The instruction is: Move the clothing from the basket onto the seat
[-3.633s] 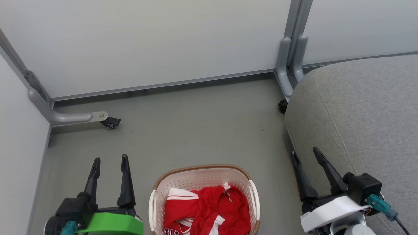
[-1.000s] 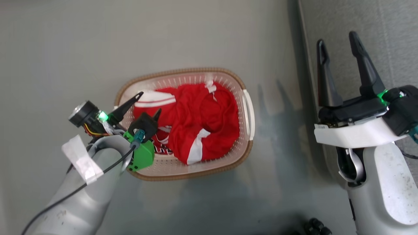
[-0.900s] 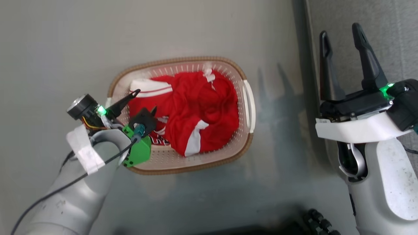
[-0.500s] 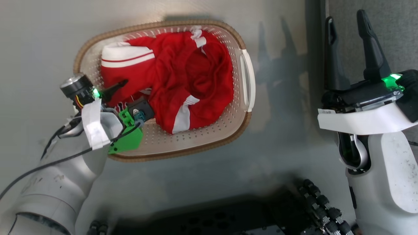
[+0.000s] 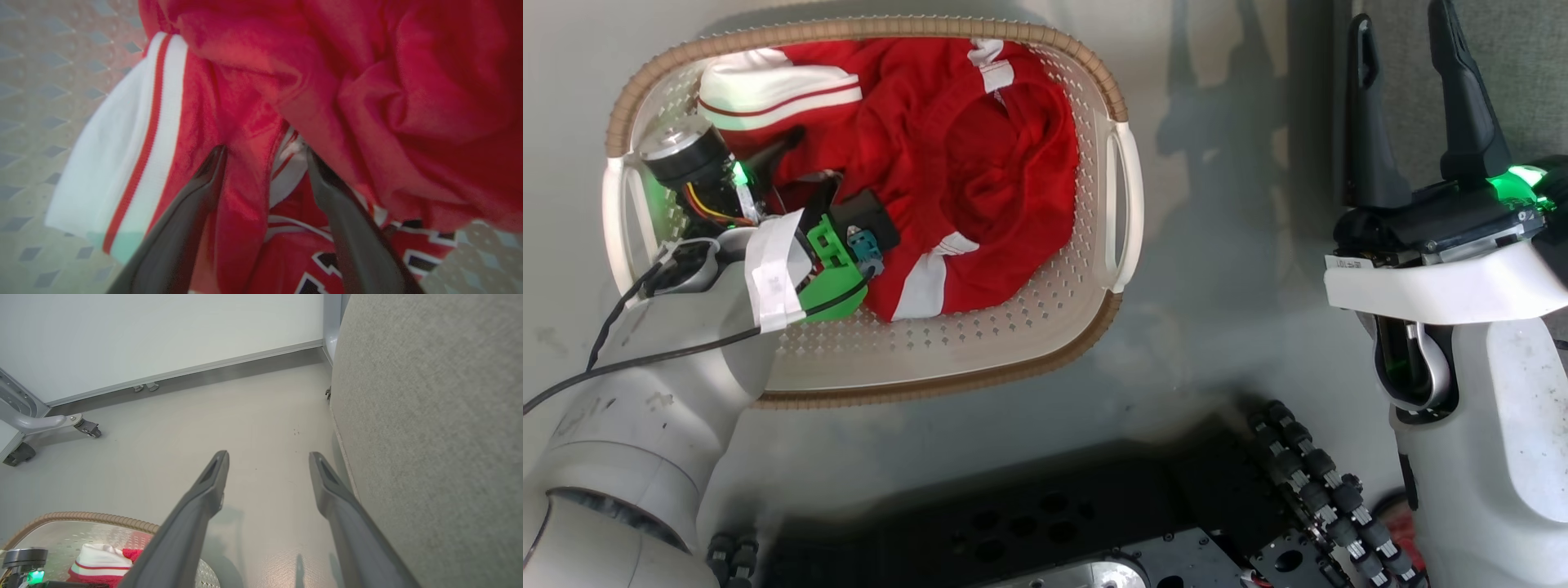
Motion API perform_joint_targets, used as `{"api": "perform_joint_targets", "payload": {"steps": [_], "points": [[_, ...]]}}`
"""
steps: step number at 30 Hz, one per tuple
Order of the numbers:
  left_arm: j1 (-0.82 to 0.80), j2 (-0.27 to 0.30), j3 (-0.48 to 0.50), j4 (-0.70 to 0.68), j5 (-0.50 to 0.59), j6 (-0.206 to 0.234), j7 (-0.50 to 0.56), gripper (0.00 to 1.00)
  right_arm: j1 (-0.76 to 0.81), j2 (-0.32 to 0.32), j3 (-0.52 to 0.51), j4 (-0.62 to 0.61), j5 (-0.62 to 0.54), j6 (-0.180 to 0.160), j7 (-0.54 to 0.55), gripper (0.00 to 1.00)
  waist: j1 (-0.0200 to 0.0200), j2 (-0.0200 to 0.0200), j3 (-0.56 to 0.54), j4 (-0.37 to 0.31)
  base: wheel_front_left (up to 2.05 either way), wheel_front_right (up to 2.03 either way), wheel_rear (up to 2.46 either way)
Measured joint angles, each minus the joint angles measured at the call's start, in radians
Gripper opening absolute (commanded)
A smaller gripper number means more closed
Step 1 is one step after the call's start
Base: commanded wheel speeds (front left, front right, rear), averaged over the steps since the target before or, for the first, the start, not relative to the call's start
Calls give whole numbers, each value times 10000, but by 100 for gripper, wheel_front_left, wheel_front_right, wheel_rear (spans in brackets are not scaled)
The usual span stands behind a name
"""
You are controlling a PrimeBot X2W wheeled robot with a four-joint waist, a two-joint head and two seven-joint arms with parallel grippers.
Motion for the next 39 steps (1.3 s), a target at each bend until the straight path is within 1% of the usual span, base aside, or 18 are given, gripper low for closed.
{"api": "perform_joint_targets", "payload": {"steps": [2,5,10,11,12,13,20,25,34,37,39], "points": [[-83,-17,-13,35,-4,184,-2,100,-12,0,0,6,0,0,0,100,0,0,107,4,0,0,0],[-137,-61,-56,75,-19,347,-19,100,-52,0,10,17,4,0,0,100,0,0,182,58,0,0,0],[-179,-125,-56,161,-190,433,61,100,-136,0,81,33,50,0,0,100,-1,0,235,103,0,0,0],[-183,-127,-63,176,-196,431,88,67,-137,0,98,36,71,0,0,100,-1,0,243,101,0,0,0],[-190,-121,-79,196,-213,424,88,41,-141,0,123,38,71,0,0,100,-1,0,254,95,0,0,0],[-202,-119,-105,207,-226,382,134,0,-147,2,138,40,82,0,0,100,-1,0,265,85,0,0,0],[-212,-197,-176,272,-449,268,151,0,-158,2,165,213,128,0,0,100,-1,0,124,49,0,0,0],[125,-349,-79,288,-796,349,-153,0,-126,2,240,366,105,0,0,100,-1,0,-316,39,0,0,0],[1644,-754,263,98,-1687,522,-782,0,508,4,378,759,-148,0,0,100,-1,0,-1867,83,0,0,0],[2284,-905,508,-272,-2176,621,-836,0,941,4,433,959,-320,0,0,100,-2,0,-2582,140,0,0,0],[2733,-934,644,-899,-2522,631,-840,0,1220,6,510,1081,-430,0,0,100,-2,0,-3044,187,0,0,0]]}}
